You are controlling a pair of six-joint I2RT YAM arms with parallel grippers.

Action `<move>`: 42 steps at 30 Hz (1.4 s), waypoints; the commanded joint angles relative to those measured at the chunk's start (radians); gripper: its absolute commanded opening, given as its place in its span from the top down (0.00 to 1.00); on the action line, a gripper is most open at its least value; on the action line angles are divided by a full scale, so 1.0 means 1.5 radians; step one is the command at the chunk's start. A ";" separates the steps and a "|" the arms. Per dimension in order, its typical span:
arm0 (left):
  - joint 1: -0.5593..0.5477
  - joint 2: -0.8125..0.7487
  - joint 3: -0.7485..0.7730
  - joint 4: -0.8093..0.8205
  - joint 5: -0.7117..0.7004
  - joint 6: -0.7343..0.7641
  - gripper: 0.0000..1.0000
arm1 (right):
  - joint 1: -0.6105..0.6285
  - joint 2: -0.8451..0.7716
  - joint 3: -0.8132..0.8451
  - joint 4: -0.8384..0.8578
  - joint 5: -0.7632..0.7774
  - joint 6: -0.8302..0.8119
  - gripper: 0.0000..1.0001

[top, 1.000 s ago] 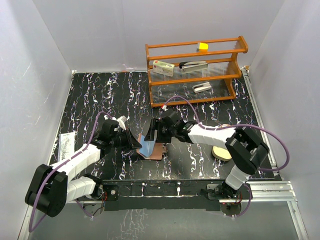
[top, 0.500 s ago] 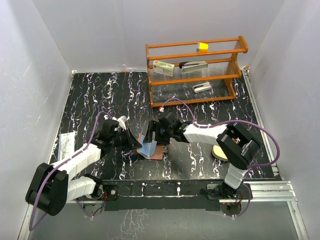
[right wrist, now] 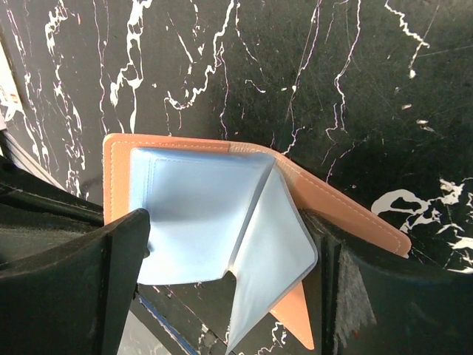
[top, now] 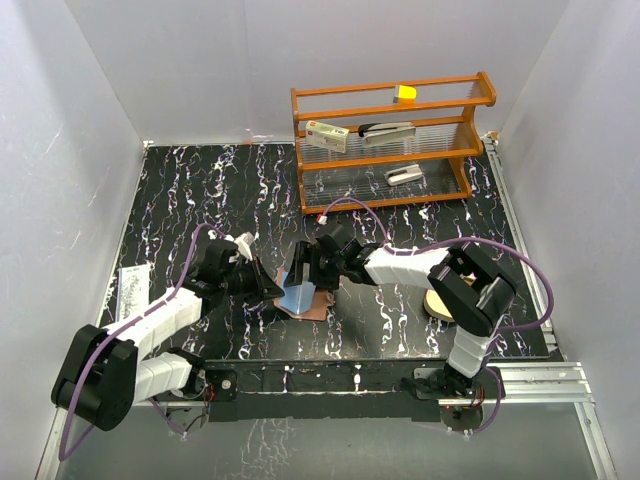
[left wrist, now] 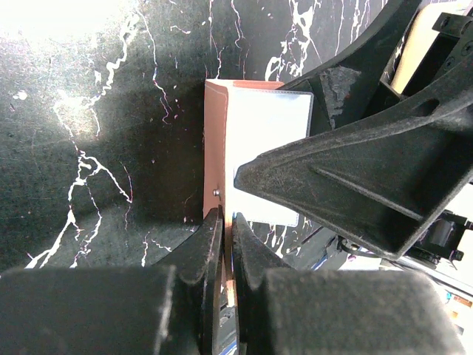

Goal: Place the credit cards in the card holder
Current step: Open the card holder at the center of the board.

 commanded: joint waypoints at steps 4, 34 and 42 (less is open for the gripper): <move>-0.003 -0.015 -0.004 0.013 0.018 -0.004 0.99 | 0.004 0.002 0.015 0.010 0.034 -0.006 0.30; -0.003 -0.021 -0.017 0.038 0.029 -0.008 1.00 | 0.012 -0.167 0.024 -0.147 0.132 -0.082 0.46; -0.003 -0.019 -0.009 0.030 0.027 -0.006 1.00 | 0.017 -0.112 0.041 -0.059 0.073 -0.038 0.51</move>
